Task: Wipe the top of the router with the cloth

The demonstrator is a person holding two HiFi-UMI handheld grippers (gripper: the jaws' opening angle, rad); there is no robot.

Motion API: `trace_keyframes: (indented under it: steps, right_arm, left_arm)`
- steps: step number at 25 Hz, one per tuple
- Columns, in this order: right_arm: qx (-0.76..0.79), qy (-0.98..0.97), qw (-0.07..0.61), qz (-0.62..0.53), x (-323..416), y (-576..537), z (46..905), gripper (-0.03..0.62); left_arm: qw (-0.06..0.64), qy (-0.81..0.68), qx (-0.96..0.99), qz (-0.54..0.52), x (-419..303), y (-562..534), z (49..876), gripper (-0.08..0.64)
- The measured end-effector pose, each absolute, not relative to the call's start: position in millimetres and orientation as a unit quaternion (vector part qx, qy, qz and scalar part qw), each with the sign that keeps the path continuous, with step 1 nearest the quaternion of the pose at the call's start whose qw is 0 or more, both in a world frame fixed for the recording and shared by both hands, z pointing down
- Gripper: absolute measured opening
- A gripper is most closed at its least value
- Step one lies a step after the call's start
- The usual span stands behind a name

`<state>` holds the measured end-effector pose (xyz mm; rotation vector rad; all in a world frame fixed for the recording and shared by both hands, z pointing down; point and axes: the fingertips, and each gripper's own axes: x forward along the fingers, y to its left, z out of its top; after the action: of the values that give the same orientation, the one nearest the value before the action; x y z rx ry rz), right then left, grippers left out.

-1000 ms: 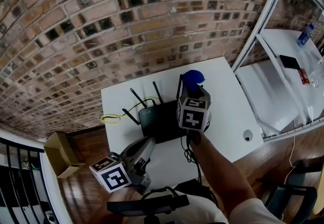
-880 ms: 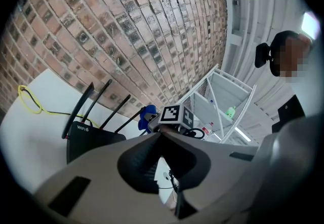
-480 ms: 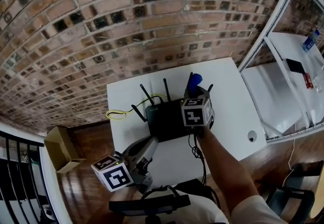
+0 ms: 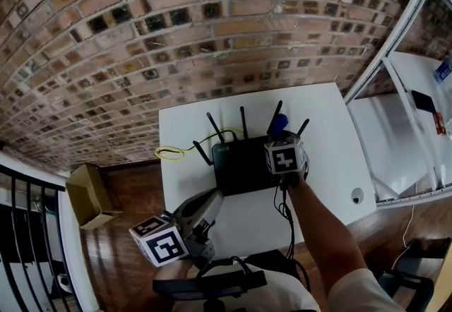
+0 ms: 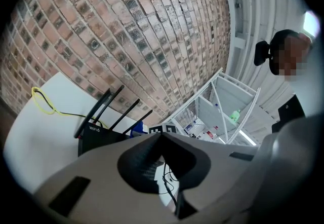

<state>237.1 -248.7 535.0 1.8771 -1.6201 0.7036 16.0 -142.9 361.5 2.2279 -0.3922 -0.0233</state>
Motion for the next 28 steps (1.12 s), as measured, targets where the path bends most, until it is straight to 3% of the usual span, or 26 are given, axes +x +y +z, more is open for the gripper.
trace_keyframes:
  steps: [13,28]
  right_arm:
    - [0.653,-0.606,0.335,0.306,237.2,-239.0,568.2,0.107]
    - [0.648,-0.682,0.258,0.218,172.9,-232.0,462.0,0.107]
  left_arm:
    - [0.423,-0.179,0.888,-0.025,6.4,-138.4,358.9,0.018]
    - [0.425,-0.177,0.887,-0.029,-4.8,-133.4,353.3,0.018]
